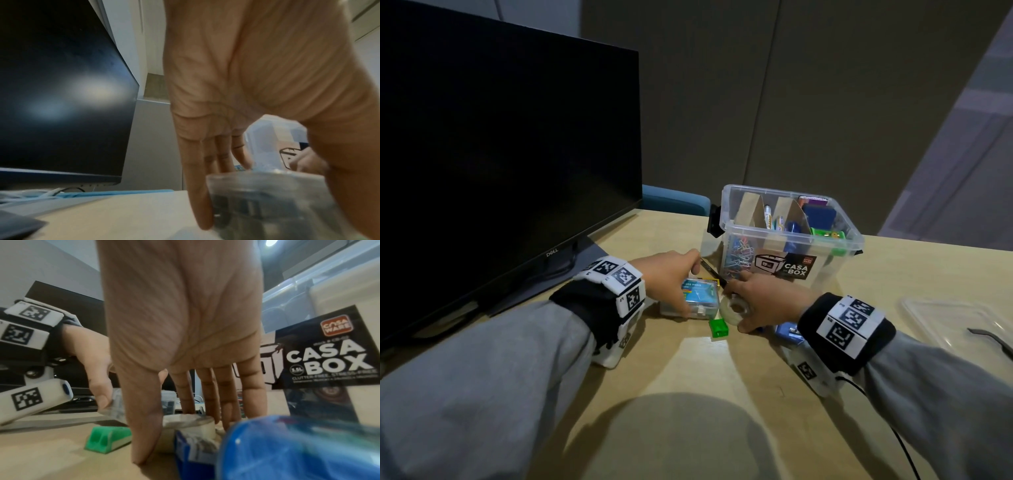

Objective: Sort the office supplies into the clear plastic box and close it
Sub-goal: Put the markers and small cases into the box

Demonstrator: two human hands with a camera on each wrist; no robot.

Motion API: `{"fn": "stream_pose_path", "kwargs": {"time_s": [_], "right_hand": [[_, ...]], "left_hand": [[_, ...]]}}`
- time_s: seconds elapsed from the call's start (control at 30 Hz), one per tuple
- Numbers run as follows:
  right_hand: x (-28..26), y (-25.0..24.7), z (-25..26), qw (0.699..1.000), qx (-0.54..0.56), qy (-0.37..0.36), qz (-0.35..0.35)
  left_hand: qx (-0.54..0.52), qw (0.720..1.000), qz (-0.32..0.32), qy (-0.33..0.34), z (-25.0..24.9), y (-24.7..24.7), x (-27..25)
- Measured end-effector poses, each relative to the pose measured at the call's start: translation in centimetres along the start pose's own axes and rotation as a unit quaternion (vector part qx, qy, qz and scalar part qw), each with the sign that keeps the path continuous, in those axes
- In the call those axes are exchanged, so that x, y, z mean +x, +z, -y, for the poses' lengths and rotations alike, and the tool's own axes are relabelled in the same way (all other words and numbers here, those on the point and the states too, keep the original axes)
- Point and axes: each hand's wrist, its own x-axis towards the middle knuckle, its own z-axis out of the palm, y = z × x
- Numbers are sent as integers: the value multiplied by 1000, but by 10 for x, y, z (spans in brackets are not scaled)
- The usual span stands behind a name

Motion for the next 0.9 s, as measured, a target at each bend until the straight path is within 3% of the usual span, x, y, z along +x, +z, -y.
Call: {"fn": "stream_pose_path", "kwargs": {"time_s": [0.13,0.2,0.3,0.37,0.47,0.67,0.9], "right_hand": [[-7,-7,-7,993,102,5,-62],[-13,-13,-11,965,237,22,-111],[-21,-25,-15,856,495,34,-145],[-26,-36,-14,797,579,12,-171],[-27,-50,-16,754,622,2,-211],[-31,-61,-28,668,705,10,-240],[-52,-60,-65,623,679,95,-377]], "left_hand": [[-30,999,-10,18,5,-19,-8],[-41,998,-35,35,2,-32,-13],[-48,992,-96,70,-10,-55,-19],[-56,984,-143,93,-22,-69,-20],[-40,972,-197,122,-38,-87,-16],[-34,966,-210,149,-66,-94,2],[-47,955,-238,172,-93,-71,35]]}}
